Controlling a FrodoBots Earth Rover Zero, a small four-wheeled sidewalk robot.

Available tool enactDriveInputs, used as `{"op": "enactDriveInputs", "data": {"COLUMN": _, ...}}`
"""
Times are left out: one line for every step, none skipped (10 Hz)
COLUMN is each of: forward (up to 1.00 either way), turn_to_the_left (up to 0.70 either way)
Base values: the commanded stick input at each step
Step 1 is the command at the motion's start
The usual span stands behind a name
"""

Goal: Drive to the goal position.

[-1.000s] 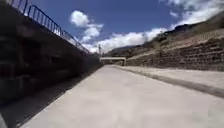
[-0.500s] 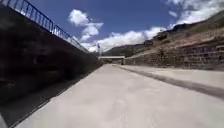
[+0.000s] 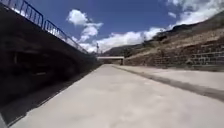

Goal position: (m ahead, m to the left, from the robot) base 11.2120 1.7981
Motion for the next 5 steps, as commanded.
{"op": "enactDriveInputs", "data": {"forward": 1.00, "turn_to_the_left": -0.01}}
{"op": "enactDriveInputs", "data": {"forward": 1.00, "turn_to_the_left": -0.01}}
{"op": "enactDriveInputs", "data": {"forward": 1.00, "turn_to_the_left": -0.01}}
{"op": "enactDriveInputs", "data": {"forward": 1.00, "turn_to_the_left": -0.01}}
{"op": "enactDriveInputs", "data": {"forward": 1.00, "turn_to_the_left": -0.01}}
